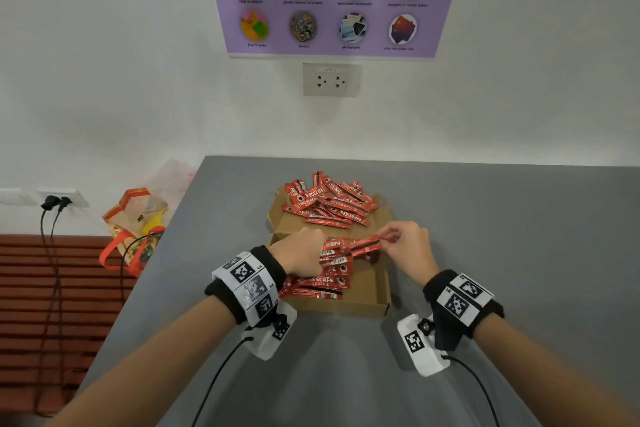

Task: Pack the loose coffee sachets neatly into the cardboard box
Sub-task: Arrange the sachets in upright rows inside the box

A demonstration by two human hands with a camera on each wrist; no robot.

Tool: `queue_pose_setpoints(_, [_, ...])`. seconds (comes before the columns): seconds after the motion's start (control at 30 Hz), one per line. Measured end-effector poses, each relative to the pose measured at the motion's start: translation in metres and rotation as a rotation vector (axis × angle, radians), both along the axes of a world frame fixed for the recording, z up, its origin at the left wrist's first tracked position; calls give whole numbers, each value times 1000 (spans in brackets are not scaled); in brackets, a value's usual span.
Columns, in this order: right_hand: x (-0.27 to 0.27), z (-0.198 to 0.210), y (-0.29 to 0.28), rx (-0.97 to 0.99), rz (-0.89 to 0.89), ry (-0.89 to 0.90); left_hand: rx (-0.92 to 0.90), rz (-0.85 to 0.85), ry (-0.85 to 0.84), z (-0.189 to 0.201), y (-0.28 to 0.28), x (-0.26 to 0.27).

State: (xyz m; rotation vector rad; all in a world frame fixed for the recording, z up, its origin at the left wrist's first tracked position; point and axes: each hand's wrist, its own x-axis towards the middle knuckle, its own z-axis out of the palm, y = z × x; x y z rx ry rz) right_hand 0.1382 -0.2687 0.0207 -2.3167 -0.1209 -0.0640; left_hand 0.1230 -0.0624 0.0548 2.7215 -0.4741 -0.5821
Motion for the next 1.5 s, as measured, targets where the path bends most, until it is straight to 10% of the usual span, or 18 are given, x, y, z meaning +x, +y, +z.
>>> queue_pose_setpoints(0.47, [0, -1, 15, -134, 204, 138, 256, -200, -21, -28, -17, -24])
queue_pose_setpoints(0.73, [-3, -8, 25, -444, 163, 38, 266, -208, -21, -25, -19, -25])
queue_pose_setpoints(1.5, [-4, 2, 23, -528, 206, 39, 205, -219, -25, -29, -18, -20])
